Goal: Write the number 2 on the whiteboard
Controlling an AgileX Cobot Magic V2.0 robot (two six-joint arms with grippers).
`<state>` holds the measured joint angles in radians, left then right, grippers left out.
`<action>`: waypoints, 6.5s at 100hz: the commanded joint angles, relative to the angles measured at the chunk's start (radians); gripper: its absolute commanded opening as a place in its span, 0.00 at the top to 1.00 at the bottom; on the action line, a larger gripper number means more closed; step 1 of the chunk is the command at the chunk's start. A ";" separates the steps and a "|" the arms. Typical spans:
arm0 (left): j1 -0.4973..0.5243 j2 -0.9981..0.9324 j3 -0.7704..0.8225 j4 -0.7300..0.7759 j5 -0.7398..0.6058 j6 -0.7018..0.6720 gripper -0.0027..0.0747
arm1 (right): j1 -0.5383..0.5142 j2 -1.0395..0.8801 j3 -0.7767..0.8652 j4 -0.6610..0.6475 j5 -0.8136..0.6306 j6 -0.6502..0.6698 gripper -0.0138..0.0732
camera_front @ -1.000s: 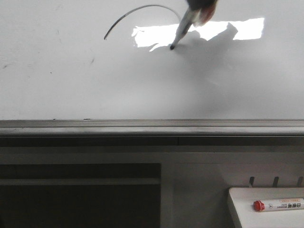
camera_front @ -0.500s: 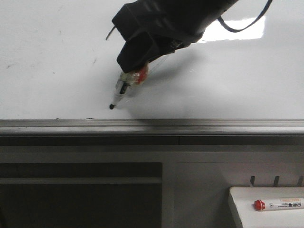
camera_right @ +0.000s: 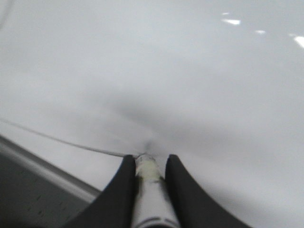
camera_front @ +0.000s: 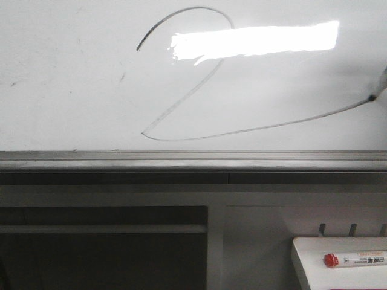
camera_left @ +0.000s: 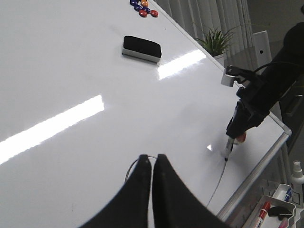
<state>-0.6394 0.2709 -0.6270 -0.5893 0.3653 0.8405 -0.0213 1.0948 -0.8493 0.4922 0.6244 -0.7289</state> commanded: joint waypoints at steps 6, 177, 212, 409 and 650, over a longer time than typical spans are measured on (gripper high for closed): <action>0.001 0.011 -0.023 -0.024 -0.073 -0.014 0.99 | -0.059 -0.030 -0.008 -0.097 -0.228 -0.002 0.92; 0.001 0.608 -0.361 -0.170 0.408 0.076 0.99 | 1.036 -0.058 -0.235 0.210 -0.229 -0.126 0.89; 0.019 0.608 -0.339 -0.148 0.145 -0.011 0.99 | 0.966 -0.115 -0.235 0.208 -0.384 -0.126 0.14; 0.190 0.573 -0.146 -0.070 -0.365 -0.265 0.58 | 0.686 -0.391 0.009 0.119 -0.341 -0.080 0.91; 0.471 -0.301 0.638 0.520 -0.109 -0.775 0.99 | 0.586 -0.708 0.516 0.119 -0.745 -0.080 0.91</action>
<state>-0.1716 -0.0039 0.0012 -0.0609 0.3237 0.0776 0.5722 0.3810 -0.3063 0.6097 -0.0515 -0.8036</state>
